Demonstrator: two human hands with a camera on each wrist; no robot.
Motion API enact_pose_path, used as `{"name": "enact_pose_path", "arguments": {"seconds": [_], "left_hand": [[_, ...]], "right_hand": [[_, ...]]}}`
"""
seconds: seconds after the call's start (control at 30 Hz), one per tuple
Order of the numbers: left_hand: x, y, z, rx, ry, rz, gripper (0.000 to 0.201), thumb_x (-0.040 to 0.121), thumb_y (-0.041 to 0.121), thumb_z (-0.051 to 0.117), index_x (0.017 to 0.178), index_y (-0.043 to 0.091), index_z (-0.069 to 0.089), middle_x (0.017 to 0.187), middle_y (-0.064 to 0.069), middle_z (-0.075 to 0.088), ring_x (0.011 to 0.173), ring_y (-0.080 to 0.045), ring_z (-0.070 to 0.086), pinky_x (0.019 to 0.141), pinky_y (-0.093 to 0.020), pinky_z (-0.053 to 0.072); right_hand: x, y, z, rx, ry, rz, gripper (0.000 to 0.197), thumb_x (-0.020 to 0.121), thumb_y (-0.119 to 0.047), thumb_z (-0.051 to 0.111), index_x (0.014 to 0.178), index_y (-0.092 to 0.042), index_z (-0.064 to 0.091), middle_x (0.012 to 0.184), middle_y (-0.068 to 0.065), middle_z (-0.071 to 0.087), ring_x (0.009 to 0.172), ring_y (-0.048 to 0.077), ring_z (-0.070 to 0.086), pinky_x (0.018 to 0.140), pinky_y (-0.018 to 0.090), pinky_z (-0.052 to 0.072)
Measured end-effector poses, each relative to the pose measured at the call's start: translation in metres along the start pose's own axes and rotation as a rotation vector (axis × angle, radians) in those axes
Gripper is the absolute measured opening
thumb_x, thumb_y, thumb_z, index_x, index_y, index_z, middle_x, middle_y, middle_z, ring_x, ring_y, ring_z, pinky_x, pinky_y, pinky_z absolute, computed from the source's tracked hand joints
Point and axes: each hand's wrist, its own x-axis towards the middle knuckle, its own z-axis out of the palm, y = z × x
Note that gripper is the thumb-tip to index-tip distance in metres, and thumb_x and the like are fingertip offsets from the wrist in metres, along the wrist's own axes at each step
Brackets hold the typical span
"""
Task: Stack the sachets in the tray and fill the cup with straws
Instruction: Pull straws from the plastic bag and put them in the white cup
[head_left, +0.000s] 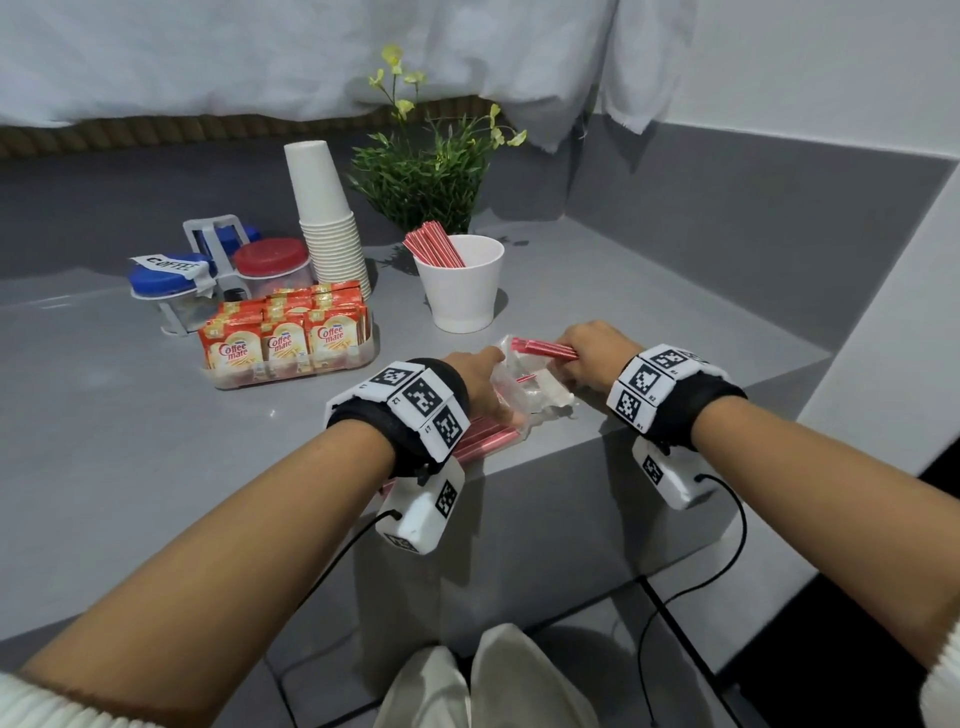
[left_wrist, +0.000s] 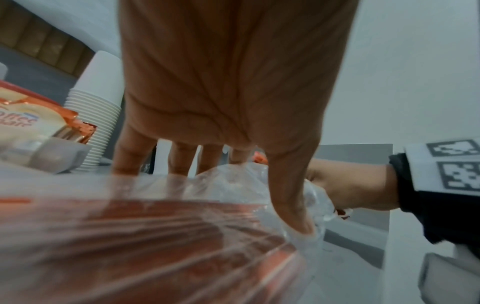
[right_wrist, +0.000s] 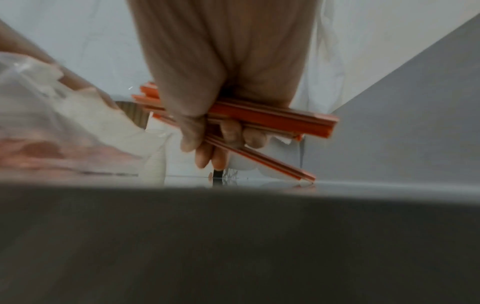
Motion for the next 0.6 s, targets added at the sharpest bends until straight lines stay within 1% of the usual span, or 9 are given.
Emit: {"name": "enact_pose_path", "arguments": {"seconds": [0.07, 0.1, 0.13, 0.2, 0.23, 0.3, 0.4, 0.47, 0.6], "left_hand": [[0.000, -0.002, 0.000, -0.009, -0.005, -0.001, 0.088, 0.082, 0.035, 0.067, 0.148, 0.021, 0.010, 0.147, -0.010, 0.037, 0.133, -0.030, 0.038, 0.105, -0.040, 0.035], [0.000, -0.003, 0.000, -0.010, -0.008, 0.001, 0.089, 0.083, 0.035, 0.066, 0.148, 0.021, 0.008, 0.148, -0.010, 0.036, 0.133, -0.030, 0.038, 0.105, -0.039, 0.034], [0.000, -0.003, 0.000, -0.009, -0.011, 0.003, 0.089, 0.084, 0.035, 0.065, 0.149, 0.021, 0.006, 0.147, -0.010, 0.037, 0.132, -0.030, 0.039, 0.105, -0.039, 0.035], [-0.001, -0.003, -0.001, -0.007, -0.010, 0.007, 0.088, 0.084, 0.034, 0.065, 0.148, 0.020, 0.006, 0.144, -0.011, 0.040, 0.129, -0.030, 0.042, 0.100, -0.038, 0.037], [-0.001, -0.002, -0.001, -0.009, -0.007, 0.008, 0.086, 0.085, 0.033, 0.065, 0.147, 0.020, 0.008, 0.142, -0.011, 0.042, 0.126, -0.030, 0.045, 0.096, -0.038, 0.039], [-0.001, -0.002, -0.003, -0.002, 0.000, 0.010, 0.080, 0.085, 0.031, 0.064, 0.145, 0.018, 0.013, 0.137, -0.012, 0.047, 0.121, -0.030, 0.049, 0.091, -0.038, 0.041], [-0.003, -0.004, -0.006, 0.024, 0.011, -0.002, 0.073, 0.085, 0.034, 0.063, 0.142, 0.017, 0.021, 0.135, -0.012, 0.048, 0.120, -0.031, 0.049, 0.091, -0.039, 0.040], [-0.004, -0.007, -0.007, 0.040, 0.014, -0.018, 0.070, 0.085, 0.037, 0.063, 0.141, 0.016, 0.026, 0.137, -0.011, 0.047, 0.122, -0.030, 0.047, 0.094, -0.039, 0.039], [-0.003, -0.014, -0.007, 0.078, 0.007, -0.055, 0.065, 0.085, 0.037, 0.063, 0.138, 0.016, 0.032, 0.137, -0.010, 0.047, 0.123, -0.029, 0.046, 0.099, -0.041, 0.038]], "right_hand": [[0.002, 0.004, -0.002, 0.117, 0.074, 0.058, 0.014, 0.089, -0.015, 0.057, 0.094, -0.009, 0.069, 0.081, 0.007, 0.063, 0.077, 0.023, 0.060, 0.075, 0.029, 0.047], [0.002, 0.005, -0.004, 0.219, 0.116, 0.085, 0.013, 0.089, -0.016, 0.057, 0.093, -0.009, 0.069, 0.081, 0.007, 0.065, 0.078, 0.021, 0.062, 0.078, 0.026, 0.047], [0.002, 0.003, -0.008, 0.346, 0.163, 0.100, 0.013, 0.090, -0.017, 0.057, 0.085, -0.011, 0.067, 0.077, 0.005, 0.066, 0.076, 0.019, 0.062, 0.078, 0.020, 0.045], [0.003, -0.004, -0.017, 0.576, 0.277, 0.111, 0.024, 0.093, -0.023, 0.053, 0.070, -0.017, 0.059, 0.065, 0.000, 0.061, 0.064, 0.012, 0.060, 0.065, 0.009, 0.042], [0.003, -0.009, -0.021, 0.675, 0.335, 0.116, 0.027, 0.094, -0.024, 0.051, 0.068, -0.017, 0.057, 0.063, 0.000, 0.060, 0.060, 0.008, 0.058, 0.061, 0.007, 0.041], [0.004, -0.020, -0.028, 0.929, 0.415, 0.099, 0.028, 0.095, -0.023, 0.048, 0.069, -0.014, 0.055, 0.062, 0.002, 0.058, 0.057, 0.010, 0.057, 0.059, 0.013, 0.045], [0.006, -0.039, -0.031, 1.279, 0.463, 0.041, 0.026, 0.095, -0.017, 0.048, 0.070, -0.010, 0.054, 0.055, 0.003, 0.055, 0.048, 0.012, 0.055, 0.054, 0.024, 0.051], [0.005, -0.049, -0.027, 1.287, 0.468, 0.023, 0.023, 0.094, -0.015, 0.050, 0.072, -0.012, 0.054, 0.055, 0.002, 0.053, 0.044, 0.009, 0.053, 0.055, 0.023, 0.052], [0.000, -0.059, -0.003, 1.168, 0.421, 0.025, 0.024, 0.089, -0.016, 0.059, 0.066, -0.015, 0.050, 0.058, 0.003, 0.050, 0.050, 0.013, 0.050, 0.057, 0.024, 0.050]]}}
